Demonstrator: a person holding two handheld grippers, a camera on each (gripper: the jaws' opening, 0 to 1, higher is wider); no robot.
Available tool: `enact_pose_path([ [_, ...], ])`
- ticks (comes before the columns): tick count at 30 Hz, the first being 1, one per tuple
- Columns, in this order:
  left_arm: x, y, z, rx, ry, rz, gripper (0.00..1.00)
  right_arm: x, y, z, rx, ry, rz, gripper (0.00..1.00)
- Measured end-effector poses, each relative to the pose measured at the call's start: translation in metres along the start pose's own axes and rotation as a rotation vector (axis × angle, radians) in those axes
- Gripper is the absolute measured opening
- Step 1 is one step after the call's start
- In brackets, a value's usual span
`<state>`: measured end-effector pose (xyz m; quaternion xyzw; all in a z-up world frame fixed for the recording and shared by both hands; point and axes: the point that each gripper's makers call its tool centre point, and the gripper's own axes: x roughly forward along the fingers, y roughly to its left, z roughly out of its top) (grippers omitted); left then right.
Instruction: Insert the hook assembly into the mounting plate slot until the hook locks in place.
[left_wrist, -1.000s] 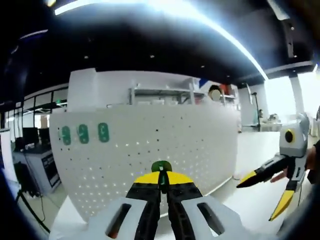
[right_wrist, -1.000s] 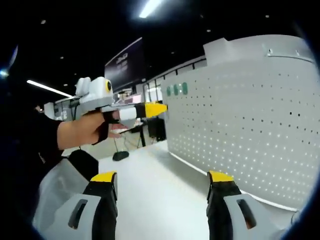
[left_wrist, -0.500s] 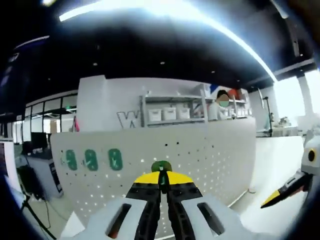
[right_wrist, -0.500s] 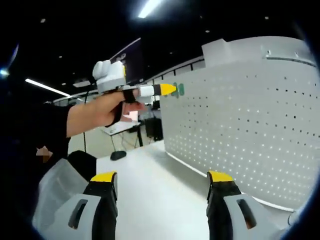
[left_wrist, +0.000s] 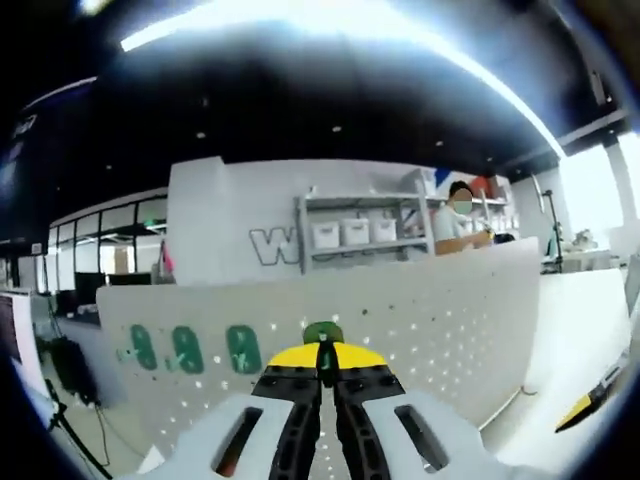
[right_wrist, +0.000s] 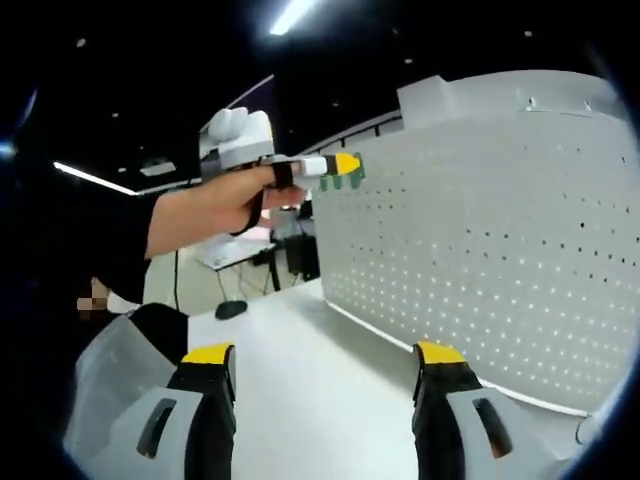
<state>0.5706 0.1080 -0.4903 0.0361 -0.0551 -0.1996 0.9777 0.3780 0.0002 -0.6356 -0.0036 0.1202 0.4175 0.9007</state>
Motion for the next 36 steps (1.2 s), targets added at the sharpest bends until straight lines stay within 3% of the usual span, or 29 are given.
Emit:
enact_pose_path([
  [8, 0.015, 0.008, 0.005, 0.008, -0.012, 0.022, 0.03, -0.006, -0.007, -0.004, 0.020, -0.001, -0.018, 0.73],
  [19, 0.017, 0.015, 0.001, 0.035, -0.011, 0.054, 0.03, -0.008, -0.011, -0.007, 0.026, 0.007, -0.028, 0.72],
  [36, 0.022, 0.009, -0.002, 0.024, -0.019, 0.063, 0.03, -0.011, -0.012, -0.014, 0.045, 0.017, -0.028, 0.71],
])
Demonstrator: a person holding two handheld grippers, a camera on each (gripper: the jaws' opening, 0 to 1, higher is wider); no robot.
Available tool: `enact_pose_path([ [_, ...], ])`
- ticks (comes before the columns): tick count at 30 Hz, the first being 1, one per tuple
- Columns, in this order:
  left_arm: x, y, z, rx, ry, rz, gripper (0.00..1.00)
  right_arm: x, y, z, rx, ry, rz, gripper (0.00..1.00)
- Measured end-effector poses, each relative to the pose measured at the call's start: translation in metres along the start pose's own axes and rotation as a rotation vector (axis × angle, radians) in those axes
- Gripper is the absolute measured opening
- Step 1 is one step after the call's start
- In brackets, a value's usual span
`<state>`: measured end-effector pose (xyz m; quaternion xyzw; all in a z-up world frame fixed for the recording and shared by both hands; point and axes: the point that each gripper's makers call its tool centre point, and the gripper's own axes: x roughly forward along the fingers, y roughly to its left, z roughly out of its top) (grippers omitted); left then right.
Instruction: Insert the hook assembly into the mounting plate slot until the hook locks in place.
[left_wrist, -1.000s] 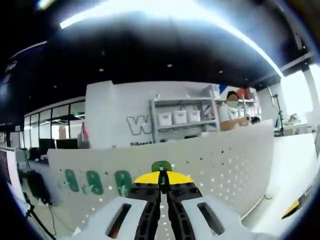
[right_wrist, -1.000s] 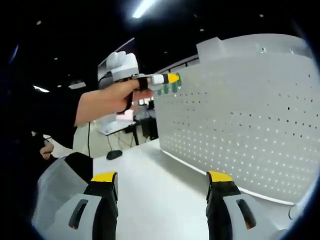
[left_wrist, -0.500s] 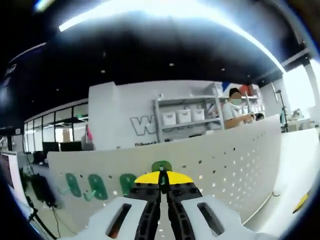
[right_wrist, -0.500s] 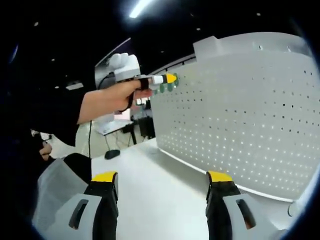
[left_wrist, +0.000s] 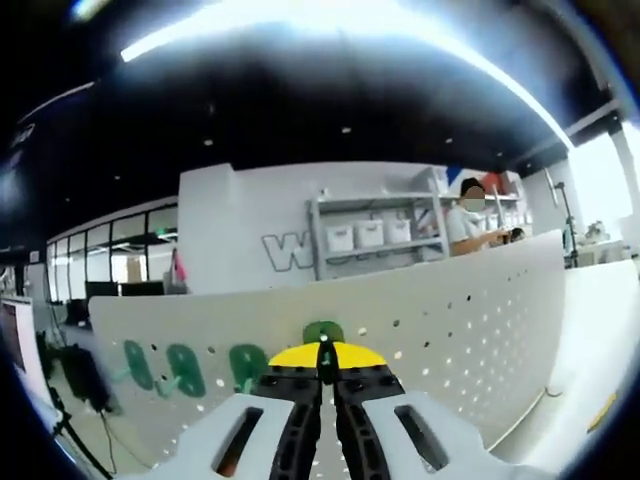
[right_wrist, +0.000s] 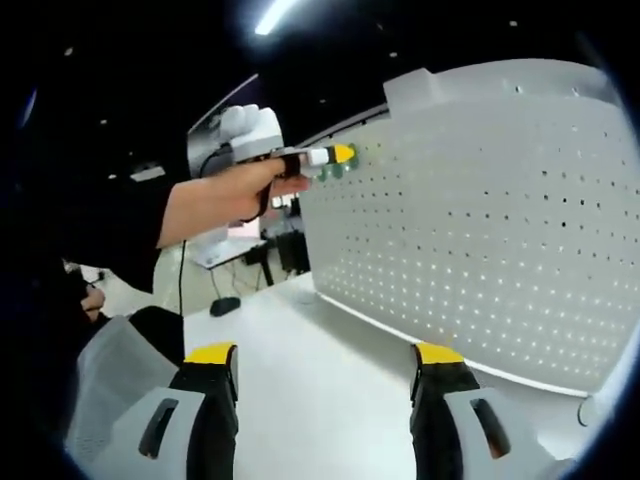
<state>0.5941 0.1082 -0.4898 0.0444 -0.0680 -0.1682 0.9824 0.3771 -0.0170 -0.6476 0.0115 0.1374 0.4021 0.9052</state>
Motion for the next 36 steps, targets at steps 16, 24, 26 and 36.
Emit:
enact_pose_path([
  [16, 0.005, -0.001, -0.006, 0.057, 0.011, 0.004, 0.03, -0.001, -0.002, -0.004, 0.005, 0.009, -0.003, 0.70],
  [24, 0.007, 0.000, -0.008, 0.080, 0.001, 0.013, 0.03, -0.002, -0.002, -0.003, 0.000, 0.010, -0.010, 0.71],
  [26, 0.007, -0.001, -0.008, 0.097, -0.011, 0.015, 0.03, -0.002, -0.002, -0.003, 0.000, 0.011, -0.009, 0.71],
  [36, 0.012, -0.001, -0.014, 0.200, 0.004, 0.014, 0.05, -0.003, -0.001, -0.004, 0.004, 0.011, -0.011, 0.71],
])
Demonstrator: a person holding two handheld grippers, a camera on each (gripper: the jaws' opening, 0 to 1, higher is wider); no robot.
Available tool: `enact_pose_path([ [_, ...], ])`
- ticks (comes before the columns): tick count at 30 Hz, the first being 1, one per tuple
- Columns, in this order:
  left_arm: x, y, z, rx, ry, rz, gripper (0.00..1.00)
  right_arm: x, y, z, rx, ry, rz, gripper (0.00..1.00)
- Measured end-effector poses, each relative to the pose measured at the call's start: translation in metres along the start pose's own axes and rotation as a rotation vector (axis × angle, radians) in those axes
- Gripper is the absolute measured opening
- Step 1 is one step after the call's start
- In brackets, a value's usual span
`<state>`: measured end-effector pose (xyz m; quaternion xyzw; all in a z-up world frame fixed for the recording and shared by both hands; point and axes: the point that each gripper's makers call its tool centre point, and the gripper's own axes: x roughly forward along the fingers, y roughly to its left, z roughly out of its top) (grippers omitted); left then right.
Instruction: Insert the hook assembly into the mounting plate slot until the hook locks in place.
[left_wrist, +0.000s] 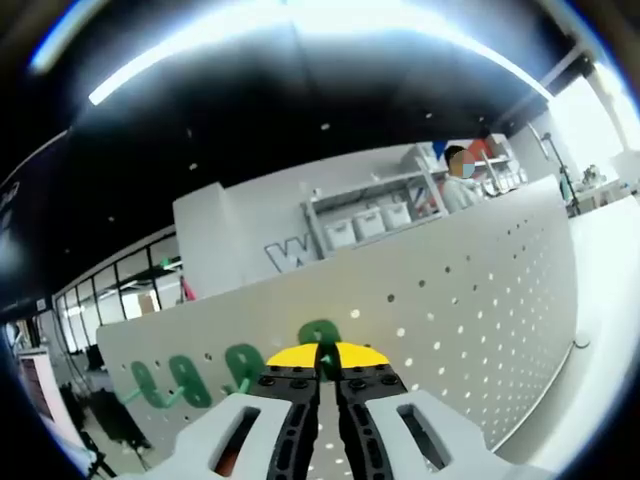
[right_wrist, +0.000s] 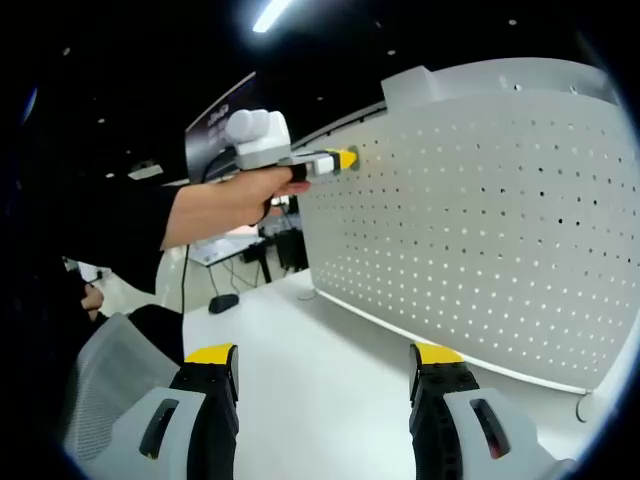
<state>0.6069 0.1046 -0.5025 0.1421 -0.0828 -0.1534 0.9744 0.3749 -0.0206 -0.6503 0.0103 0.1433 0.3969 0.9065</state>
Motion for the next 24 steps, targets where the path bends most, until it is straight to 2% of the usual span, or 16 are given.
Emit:
enact_pose_path([
  [4, 0.000, 0.000, -0.001, 0.005, -0.008, -0.006, 0.07, 0.000, -0.001, -0.001, 0.000, 0.002, -0.002, 0.70],
  [7, 0.000, 0.002, -0.007, -0.019, 0.010, -0.009, 0.08, 0.000, -0.002, 0.000, 0.002, -0.002, -0.003, 0.70],
  [10, -0.002, 0.002, -0.010, -0.009, 0.017, -0.008, 0.12, 0.000, -0.001, -0.001, 0.001, 0.000, -0.001, 0.70],
  [17, -0.012, 0.003, -0.007, -0.049, 0.007, -0.017, 0.20, 0.002, 0.001, -0.001, -0.003, 0.001, 0.004, 0.70],
  [24, -0.029, -0.007, -0.001, -0.086, -0.012, -0.062, 0.29, 0.001, 0.003, 0.002, -0.013, -0.001, 0.004, 0.70],
])
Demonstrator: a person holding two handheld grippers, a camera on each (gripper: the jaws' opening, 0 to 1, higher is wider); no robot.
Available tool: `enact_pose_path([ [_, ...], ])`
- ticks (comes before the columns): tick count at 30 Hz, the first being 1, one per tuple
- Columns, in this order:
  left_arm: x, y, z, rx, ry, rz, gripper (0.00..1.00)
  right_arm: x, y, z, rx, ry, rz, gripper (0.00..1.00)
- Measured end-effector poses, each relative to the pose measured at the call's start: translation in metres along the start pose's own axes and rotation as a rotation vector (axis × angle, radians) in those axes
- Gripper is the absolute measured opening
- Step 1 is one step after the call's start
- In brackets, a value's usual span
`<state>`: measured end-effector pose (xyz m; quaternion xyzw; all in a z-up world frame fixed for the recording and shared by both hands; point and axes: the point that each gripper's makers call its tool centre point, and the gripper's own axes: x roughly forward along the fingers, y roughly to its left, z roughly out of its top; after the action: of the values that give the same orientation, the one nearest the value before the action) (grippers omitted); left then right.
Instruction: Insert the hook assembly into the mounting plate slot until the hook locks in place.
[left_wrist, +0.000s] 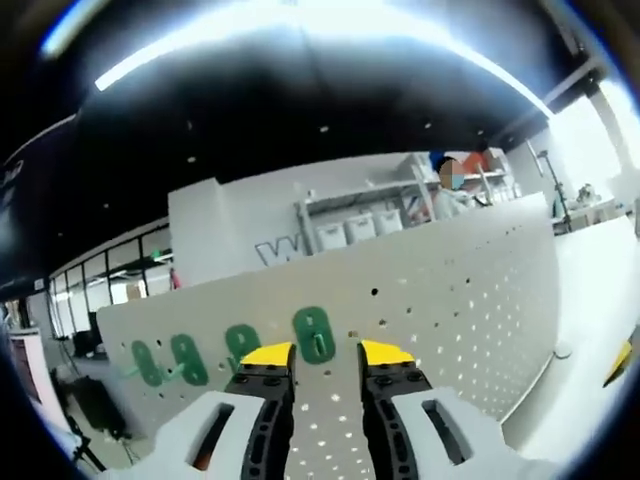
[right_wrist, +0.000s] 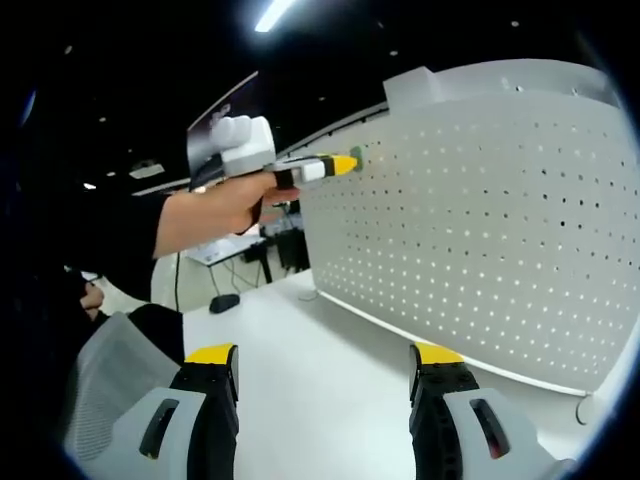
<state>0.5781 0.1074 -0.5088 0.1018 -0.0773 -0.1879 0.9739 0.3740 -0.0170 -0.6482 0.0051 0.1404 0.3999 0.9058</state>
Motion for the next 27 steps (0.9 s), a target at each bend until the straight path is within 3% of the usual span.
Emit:
enact_pose_path([
  [15, -0.036, -0.020, -0.008, -0.051, 0.033, -0.110, 0.45, -0.004, 0.002, 0.001, -0.004, -0.006, -0.007, 0.70],
  [27, -0.070, -0.014, -0.011, -0.086, 0.028, -0.132, 0.54, -0.004, 0.003, 0.006, -0.011, -0.016, -0.003, 0.70],
])
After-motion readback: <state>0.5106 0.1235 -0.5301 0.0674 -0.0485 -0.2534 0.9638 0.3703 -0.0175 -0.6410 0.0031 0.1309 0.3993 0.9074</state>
